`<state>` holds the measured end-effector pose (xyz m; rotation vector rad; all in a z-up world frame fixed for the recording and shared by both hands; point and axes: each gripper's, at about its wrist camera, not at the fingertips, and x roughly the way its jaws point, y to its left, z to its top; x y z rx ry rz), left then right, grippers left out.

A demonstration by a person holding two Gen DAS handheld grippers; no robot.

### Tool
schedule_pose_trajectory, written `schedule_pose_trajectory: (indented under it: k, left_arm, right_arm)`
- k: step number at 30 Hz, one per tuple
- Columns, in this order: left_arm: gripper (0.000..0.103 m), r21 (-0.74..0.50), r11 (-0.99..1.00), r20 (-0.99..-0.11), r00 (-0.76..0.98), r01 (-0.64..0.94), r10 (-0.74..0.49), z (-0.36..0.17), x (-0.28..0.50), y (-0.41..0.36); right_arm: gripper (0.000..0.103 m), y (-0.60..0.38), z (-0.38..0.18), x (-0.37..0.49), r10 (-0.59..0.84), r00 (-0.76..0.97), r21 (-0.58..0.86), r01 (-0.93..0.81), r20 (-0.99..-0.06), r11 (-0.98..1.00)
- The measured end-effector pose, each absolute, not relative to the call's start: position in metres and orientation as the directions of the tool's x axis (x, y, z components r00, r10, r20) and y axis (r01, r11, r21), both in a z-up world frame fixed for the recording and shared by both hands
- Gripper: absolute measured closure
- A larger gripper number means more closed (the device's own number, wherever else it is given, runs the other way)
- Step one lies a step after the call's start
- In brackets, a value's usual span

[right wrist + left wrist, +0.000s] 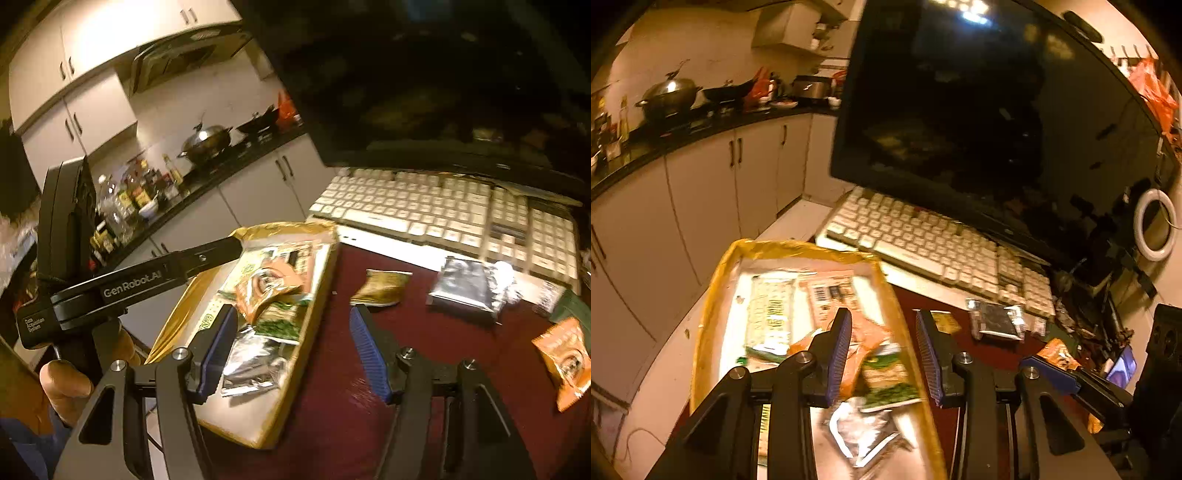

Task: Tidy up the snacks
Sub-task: 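Move both tools back over the remaining snacks on the cloth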

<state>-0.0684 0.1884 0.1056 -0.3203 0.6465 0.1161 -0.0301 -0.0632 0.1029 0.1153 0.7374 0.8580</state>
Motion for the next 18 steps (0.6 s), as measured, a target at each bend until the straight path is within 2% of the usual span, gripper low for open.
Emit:
schedule_pose_trajectory:
  k: [10, 18]
  left_arm:
    - [0.065, -0.215, 0.974, -0.628, 0.773, -0.065, -0.087, 0.107, -0.05, 0.116]
    - [0.061, -0.212, 0.972, -0.691, 0.689, 0.098, -0.22, 0.074, -0.028, 0.037]
  right_arm:
    - [0.04, -0.153, 0.096, -0.013, 0.652, 0.537, 0.432, -0.488, -0.536, 0.758]
    - [0.04, -0.237, 0.083, 0.005, 0.533, 0.618, 0.458, -0.295, -0.578, 0.839]
